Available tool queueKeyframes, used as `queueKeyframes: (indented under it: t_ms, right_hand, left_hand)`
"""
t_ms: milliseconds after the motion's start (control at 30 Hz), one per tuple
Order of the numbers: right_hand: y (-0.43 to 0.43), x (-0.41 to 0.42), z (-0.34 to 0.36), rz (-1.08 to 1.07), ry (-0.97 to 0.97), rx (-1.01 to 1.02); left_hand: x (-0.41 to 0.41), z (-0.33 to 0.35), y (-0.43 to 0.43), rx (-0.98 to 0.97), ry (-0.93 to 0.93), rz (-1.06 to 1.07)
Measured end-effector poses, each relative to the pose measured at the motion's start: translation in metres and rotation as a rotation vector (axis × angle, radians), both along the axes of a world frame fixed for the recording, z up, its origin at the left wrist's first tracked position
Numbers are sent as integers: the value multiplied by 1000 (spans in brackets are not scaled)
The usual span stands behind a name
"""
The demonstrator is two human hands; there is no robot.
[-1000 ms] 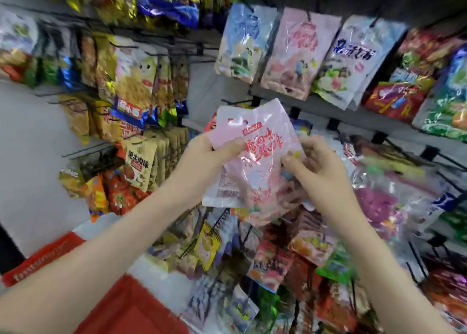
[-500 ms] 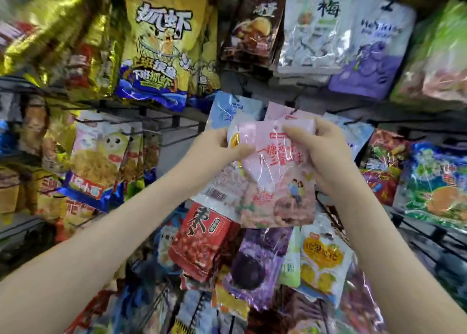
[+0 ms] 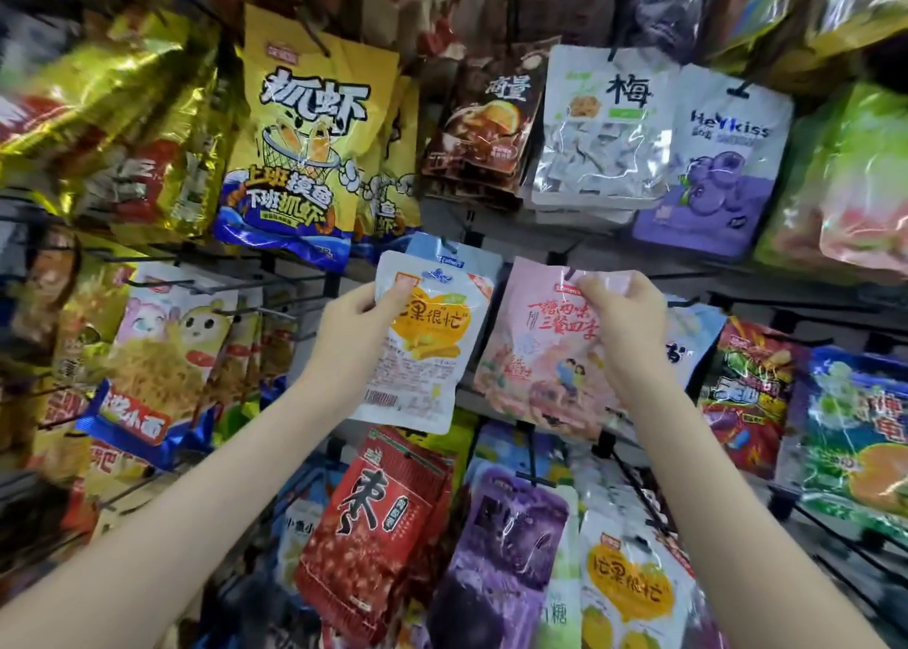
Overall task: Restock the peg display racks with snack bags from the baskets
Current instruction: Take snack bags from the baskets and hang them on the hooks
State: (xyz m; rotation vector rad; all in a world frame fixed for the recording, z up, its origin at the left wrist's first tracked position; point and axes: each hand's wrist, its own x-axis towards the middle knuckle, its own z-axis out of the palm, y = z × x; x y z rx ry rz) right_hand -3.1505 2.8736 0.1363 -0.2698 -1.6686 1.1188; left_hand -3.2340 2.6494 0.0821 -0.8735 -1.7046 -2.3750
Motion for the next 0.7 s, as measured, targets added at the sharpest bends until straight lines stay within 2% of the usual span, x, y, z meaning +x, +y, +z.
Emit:
queueKeyframes:
  t_ms: [133,267,367,433,533,600,700]
  right_hand:
    - [10,-13,-3,-119,-55,30]
    - [11,-21,1,-246,-195,125]
    - [-11,0,-5,-315,-37,300]
    - [-34,27,-18,-211,66,410]
    - [-50,55,-34,49,-155,426]
    - [-43,66,-38,94,-281,439]
    - [-26,87,-42,58,-303,376]
  left_hand:
    - [-6,-11,7,-48,120,106]
    - [-1,-9,17,-55,118,50]
    - [9,-14,25,-70,109,12]
    - [16,-20,33,-96,169,27]
    - [31,-20,47,-94,232,-24]
    - [41,-19,58,-110,231,-168]
    - [52,-19,73,-130,246,-353]
